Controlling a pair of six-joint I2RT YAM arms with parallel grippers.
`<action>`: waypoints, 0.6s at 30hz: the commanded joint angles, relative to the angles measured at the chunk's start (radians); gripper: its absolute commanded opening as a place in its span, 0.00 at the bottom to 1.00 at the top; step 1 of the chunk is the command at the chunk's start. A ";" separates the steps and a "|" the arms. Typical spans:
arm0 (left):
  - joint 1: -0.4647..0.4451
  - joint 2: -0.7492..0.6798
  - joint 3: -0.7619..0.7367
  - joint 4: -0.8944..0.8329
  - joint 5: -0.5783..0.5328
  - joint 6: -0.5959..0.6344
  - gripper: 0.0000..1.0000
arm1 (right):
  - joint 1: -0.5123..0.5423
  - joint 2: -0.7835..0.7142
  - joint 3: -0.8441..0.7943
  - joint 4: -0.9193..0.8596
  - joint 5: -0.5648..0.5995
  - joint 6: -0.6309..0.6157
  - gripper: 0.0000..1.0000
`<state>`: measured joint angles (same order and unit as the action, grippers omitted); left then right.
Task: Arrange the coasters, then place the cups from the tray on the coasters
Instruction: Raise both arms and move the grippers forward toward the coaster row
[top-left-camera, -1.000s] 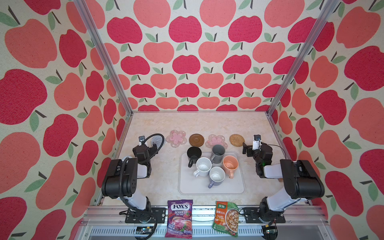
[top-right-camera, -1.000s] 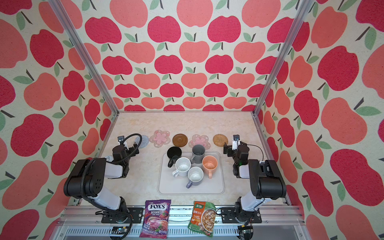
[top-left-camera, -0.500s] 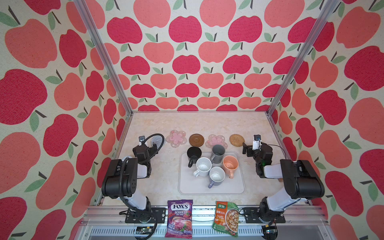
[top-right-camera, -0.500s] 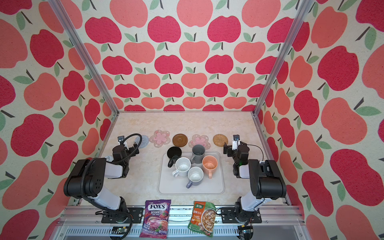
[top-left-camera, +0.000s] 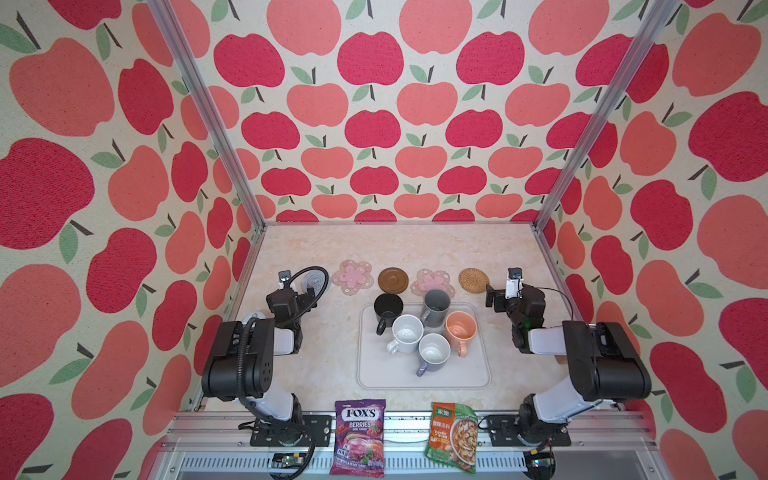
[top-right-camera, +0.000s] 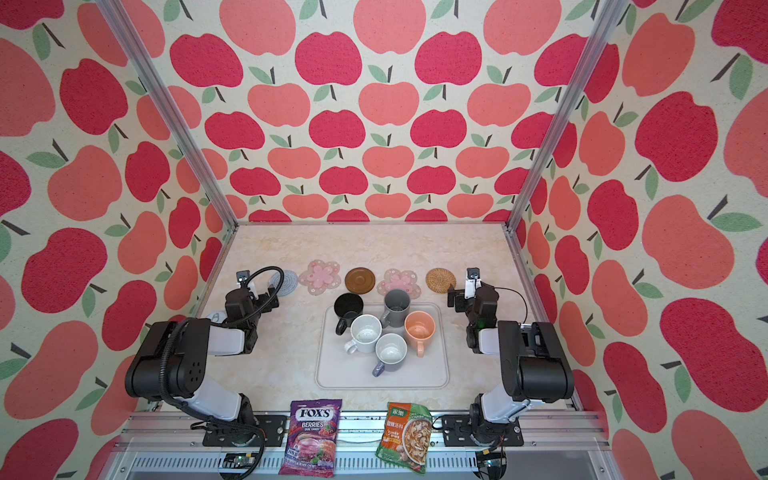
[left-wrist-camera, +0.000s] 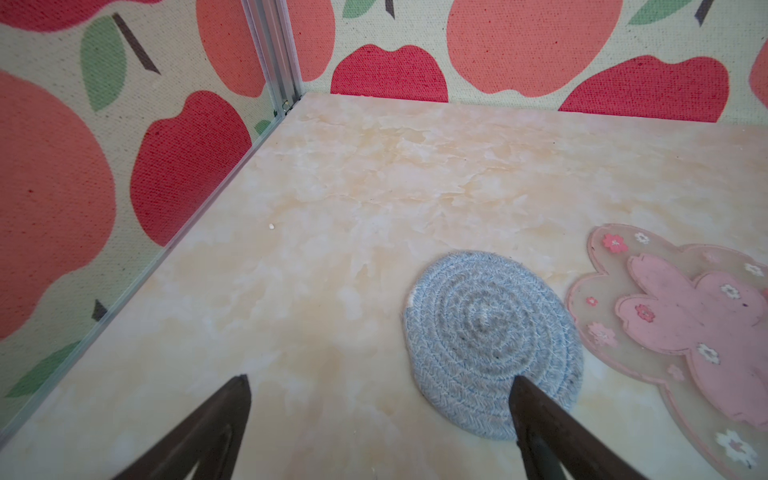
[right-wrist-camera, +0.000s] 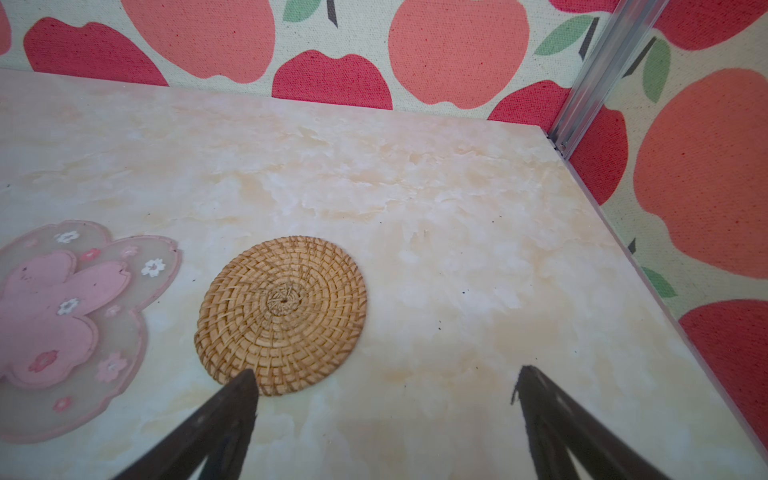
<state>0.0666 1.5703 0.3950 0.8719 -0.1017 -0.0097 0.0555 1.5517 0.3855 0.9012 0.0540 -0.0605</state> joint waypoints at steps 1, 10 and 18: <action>-0.004 -0.094 0.059 -0.141 -0.024 0.001 0.99 | -0.009 -0.063 0.020 -0.068 0.048 0.027 0.99; -0.062 -0.219 0.301 -0.599 -0.131 -0.023 0.99 | 0.009 -0.229 0.167 -0.432 0.027 0.012 0.99; -0.215 -0.201 0.443 -0.648 -0.259 0.051 0.99 | 0.082 -0.233 0.326 -0.595 0.039 -0.026 1.00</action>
<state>-0.1165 1.3617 0.7750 0.3069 -0.2901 0.0135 0.1181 1.3296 0.6502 0.4294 0.0849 -0.0761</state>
